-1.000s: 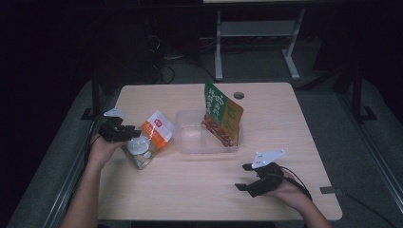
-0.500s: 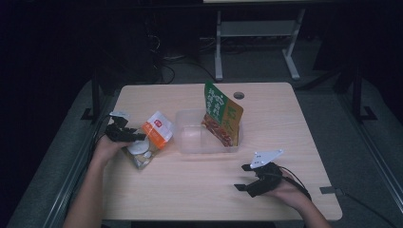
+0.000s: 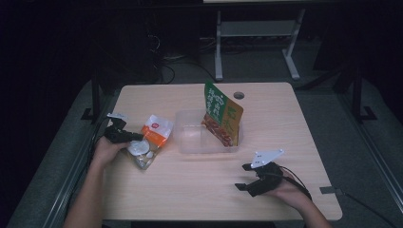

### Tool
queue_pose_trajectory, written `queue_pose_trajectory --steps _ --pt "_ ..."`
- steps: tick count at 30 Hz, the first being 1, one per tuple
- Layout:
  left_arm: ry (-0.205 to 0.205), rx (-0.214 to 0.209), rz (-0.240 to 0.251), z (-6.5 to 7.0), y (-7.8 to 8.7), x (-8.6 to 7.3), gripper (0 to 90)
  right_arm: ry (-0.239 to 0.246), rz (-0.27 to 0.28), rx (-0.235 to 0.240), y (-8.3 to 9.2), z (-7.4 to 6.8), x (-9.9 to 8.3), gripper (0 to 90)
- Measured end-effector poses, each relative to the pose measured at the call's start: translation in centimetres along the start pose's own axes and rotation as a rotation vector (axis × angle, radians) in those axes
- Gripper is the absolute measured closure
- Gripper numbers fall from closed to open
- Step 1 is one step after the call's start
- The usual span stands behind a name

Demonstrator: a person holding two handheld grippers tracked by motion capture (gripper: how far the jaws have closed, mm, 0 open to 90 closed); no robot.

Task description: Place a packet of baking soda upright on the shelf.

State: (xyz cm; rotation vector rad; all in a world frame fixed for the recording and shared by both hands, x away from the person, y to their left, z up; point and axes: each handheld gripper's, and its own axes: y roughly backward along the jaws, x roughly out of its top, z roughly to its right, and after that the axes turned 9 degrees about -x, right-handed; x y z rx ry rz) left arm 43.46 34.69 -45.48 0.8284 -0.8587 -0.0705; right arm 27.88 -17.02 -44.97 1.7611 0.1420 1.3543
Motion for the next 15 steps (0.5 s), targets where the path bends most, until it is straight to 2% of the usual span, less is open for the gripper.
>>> queue_pose_trajectory --steps 1,6,7,15 --pt "-0.007 -0.002 -0.004 0.0 0.2 0.0 86.9 0.001 0.000 0.000 0.0 0.0 0.0 23.5" --pt "-0.010 0.009 0.035 0.8 1.1 0.0 89.2 0.006 0.002 0.000 0.0 0.0 0.0 24.0" --pt "-0.010 0.013 0.059 1.2 1.4 0.0 89.3 0.006 0.002 0.000 0.0 -0.1 0.0 24.0" --pt "-0.038 0.040 0.145 3.0 3.8 -0.3 89.6 -0.001 0.005 -0.005 0.0 0.0 0.1 23.9"
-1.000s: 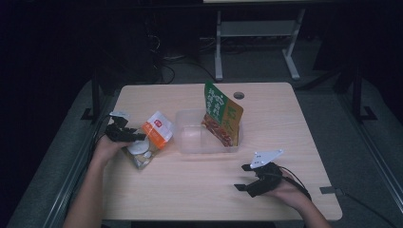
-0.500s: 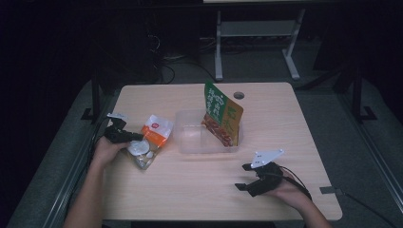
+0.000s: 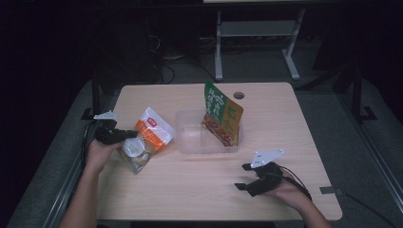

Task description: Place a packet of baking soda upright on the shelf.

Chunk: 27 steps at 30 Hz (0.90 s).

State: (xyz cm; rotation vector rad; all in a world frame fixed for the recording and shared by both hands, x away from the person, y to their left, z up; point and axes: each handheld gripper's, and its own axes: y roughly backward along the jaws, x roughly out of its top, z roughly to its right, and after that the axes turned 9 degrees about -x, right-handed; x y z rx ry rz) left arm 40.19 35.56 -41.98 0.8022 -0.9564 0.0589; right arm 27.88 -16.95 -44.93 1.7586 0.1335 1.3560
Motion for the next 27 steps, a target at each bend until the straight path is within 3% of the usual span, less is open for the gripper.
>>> queue_pose_trajectory --steps 5,17,27 --pt "-0.012 0.001 0.056 1.4 1.7 0.2 89.7 -0.010 0.014 -0.002 0.0 0.0 0.4 26.2" --pt "-0.047 -0.023 0.118 4.4 5.2 -0.5 89.7 -0.027 0.008 0.002 0.1 -0.1 0.7 26.0" --pt "-0.095 -0.108 0.188 7.7 6.7 0.4 89.7 -0.041 0.036 0.031 -0.1 -0.5 1.5 24.5"
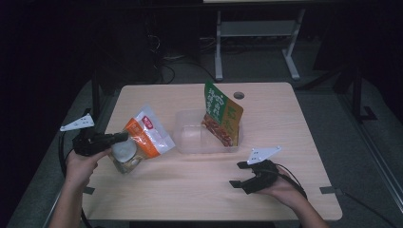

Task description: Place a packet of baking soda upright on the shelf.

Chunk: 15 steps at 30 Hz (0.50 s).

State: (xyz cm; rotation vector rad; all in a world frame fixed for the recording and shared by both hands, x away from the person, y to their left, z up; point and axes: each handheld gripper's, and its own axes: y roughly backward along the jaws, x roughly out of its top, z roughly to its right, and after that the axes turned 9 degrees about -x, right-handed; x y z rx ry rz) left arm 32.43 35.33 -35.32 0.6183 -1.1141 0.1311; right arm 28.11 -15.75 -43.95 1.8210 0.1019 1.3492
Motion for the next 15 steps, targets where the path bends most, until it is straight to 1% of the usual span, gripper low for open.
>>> queue_pose_trajectory --steps 1,3,4,7,11,15 --pt "-0.008 -0.014 0.004 0.3 -0.1 0.2 89.7 -0.006 -0.001 0.007 0.0 -0.1 0.1 24.5" --pt "-0.017 -0.040 0.019 1.0 -0.6 0.6 89.7 -0.001 0.010 0.008 -0.1 -0.3 0.3 24.6" --pt "-0.017 -0.048 0.025 1.3 -0.8 0.7 89.7 -0.007 0.015 0.015 -0.2 -0.4 0.5 25.1" --pt "-0.032 -0.077 0.029 2.2 -1.6 1.2 89.7 -0.009 0.032 0.024 -0.2 -0.5 0.7 26.8" --pt "-0.047 -0.122 0.039 3.6 -3.3 1.7 89.7 -0.008 0.049 0.033 -0.1 -0.7 1.2 27.9" --pt "-0.069 -0.151 0.032 4.8 -4.9 2.1 89.7 -0.006 0.080 0.049 -0.2 -0.8 1.9 28.9"
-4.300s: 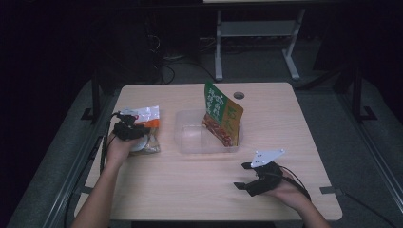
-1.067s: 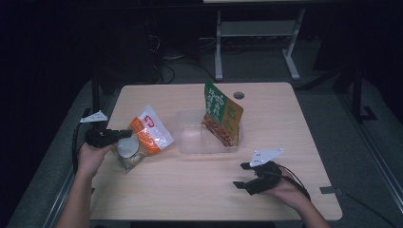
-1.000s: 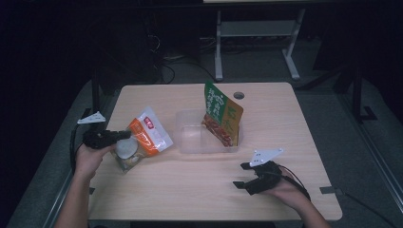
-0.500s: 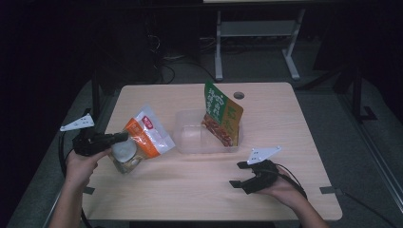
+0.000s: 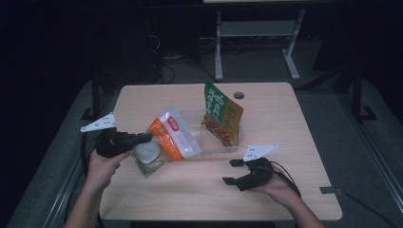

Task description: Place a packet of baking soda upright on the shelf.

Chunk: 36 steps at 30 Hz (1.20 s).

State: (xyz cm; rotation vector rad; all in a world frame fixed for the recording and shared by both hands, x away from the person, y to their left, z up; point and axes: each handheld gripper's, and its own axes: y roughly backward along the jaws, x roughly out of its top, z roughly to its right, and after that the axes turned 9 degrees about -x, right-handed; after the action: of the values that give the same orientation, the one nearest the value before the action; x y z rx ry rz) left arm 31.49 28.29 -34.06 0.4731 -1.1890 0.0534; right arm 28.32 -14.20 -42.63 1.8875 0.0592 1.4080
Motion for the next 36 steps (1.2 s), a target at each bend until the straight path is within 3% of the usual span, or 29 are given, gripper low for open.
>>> queue_pose_trajectory --steps 4,14,21,32,36 --pt "-0.010 -0.019 0.010 0.7 -1.7 0.1 89.7 -0.001 0.031 0.020 -0.2 -0.3 0.9 28.8" --pt "0.017 -0.059 0.022 1.6 -4.7 -0.5 89.7 -0.021 0.142 0.079 -0.5 -0.9 3.5 33.5" --pt "0.037 -0.093 0.028 1.7 -5.5 -0.9 89.7 -0.009 0.187 0.110 -1.5 -1.2 5.2 49.0" --pt "0.056 -0.100 0.044 1.3 -5.6 -1.4 89.6 -0.044 0.183 0.176 -2.6 -0.8 5.9 86.7" --pt "0.050 -0.102 0.034 1.1 -5.8 -1.5 89.5 -0.026 0.185 0.208 -2.3 -0.9 6.0 89.5"
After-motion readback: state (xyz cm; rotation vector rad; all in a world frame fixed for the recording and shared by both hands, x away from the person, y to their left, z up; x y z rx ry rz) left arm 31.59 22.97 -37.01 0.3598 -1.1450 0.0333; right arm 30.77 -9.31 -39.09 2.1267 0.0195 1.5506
